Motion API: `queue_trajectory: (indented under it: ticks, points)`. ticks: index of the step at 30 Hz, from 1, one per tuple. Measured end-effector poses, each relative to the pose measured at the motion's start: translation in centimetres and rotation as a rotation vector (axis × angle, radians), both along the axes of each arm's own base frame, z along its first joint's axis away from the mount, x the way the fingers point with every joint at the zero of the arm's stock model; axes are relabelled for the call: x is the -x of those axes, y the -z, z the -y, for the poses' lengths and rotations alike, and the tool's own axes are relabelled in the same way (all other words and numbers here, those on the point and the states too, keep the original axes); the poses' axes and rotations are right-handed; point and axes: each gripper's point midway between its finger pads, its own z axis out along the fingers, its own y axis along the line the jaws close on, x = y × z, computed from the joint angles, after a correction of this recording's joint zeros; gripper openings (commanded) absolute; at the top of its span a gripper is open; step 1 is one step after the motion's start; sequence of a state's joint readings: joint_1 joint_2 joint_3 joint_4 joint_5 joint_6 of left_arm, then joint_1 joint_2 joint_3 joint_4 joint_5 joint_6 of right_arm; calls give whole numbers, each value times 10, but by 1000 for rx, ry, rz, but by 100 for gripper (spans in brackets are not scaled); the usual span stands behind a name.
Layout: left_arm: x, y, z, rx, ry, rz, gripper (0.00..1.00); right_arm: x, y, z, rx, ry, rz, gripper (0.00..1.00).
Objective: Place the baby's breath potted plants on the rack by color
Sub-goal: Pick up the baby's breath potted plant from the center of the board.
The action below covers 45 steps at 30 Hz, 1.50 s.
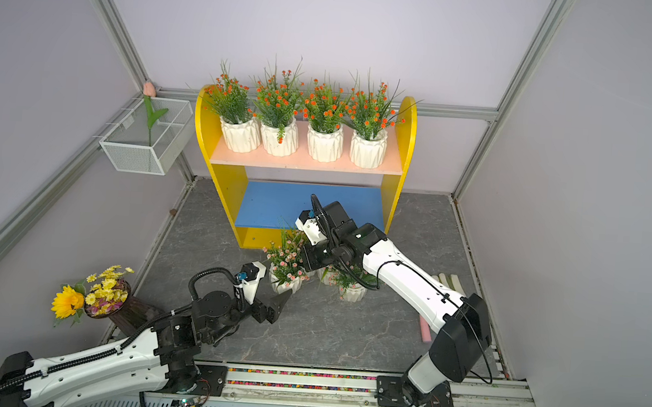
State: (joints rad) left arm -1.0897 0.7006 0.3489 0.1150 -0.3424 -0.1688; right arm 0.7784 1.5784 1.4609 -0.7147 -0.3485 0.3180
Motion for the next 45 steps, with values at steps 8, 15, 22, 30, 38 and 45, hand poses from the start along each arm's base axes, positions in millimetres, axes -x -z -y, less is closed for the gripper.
queue_trajectory:
  ticks: [8, 15, 22, 30, 38, 45]
  points:
    - [-2, -4, 2, -1, 4, 49, 100, 4, -6, -4, -30, -13, -25, 9]
    - [-7, 1, 4, -36, -11, 68, 100, 9, -8, -6, -49, -20, -51, 9]
    - [-12, 6, 9, -64, -21, 80, 100, 9, -10, -6, -54, -11, -56, 9]
    - [-15, 5, 10, -69, -30, 84, 100, 9, -12, -7, -71, -5, -54, 9]
    - [-17, 6, 7, -78, -46, 83, 100, 9, -11, -9, -89, 0, -55, 9]
    - [-17, 7, 6, -86, -56, 83, 100, 9, -9, -10, -102, -1, -55, 9]
